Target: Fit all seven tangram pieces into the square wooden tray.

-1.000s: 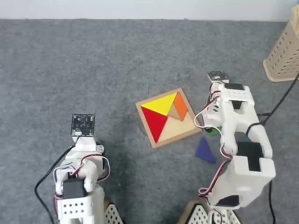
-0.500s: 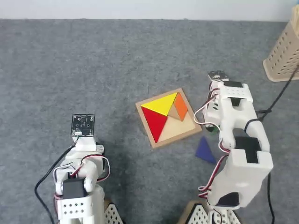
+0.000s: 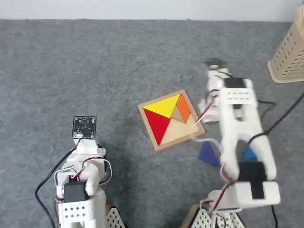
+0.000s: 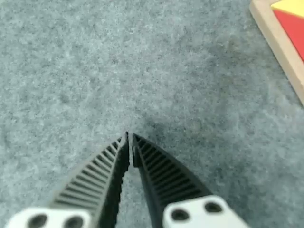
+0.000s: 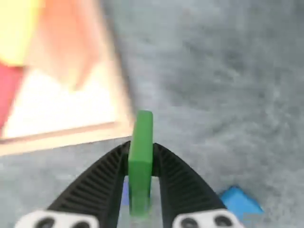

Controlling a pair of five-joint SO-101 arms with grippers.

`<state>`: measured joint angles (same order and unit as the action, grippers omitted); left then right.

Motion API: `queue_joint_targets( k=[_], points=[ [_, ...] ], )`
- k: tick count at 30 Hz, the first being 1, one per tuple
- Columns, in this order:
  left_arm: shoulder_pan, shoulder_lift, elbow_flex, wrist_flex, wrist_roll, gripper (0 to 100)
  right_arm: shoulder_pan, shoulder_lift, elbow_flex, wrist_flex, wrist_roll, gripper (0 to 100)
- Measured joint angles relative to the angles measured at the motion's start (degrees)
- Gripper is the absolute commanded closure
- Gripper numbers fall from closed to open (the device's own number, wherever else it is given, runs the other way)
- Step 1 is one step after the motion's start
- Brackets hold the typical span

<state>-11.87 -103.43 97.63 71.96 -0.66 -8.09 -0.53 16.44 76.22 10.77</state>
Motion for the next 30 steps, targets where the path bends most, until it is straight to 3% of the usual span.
queue_joint_targets(
  k=[4, 8, 17, 23, 30],
  points=[
    [0.00, 0.00, 0.00, 0.00, 0.00, 99, -10.90, -1.14, 0.00, 0.09, 5.54, 99.2],
    [0.00, 0.00, 0.00, 0.00, 0.00, 99, -16.88, 3.16, -2.11, 0.09, 7.65, 99.2],
    [0.00, 0.00, 0.00, 0.00, 0.00, 99, -19.78, 18.81, -9.49, 0.00, 7.65, 99.2],
    [0.00, 0.00, 0.00, 0.00, 0.00, 99, -19.87, 21.19, -12.66, 3.52, 8.79, 90.8],
    [0.00, 0.00, 0.00, 0.00, 0.00, 99, -20.40, 22.24, -15.12, 7.47, 11.16, 90.8]
  ],
)
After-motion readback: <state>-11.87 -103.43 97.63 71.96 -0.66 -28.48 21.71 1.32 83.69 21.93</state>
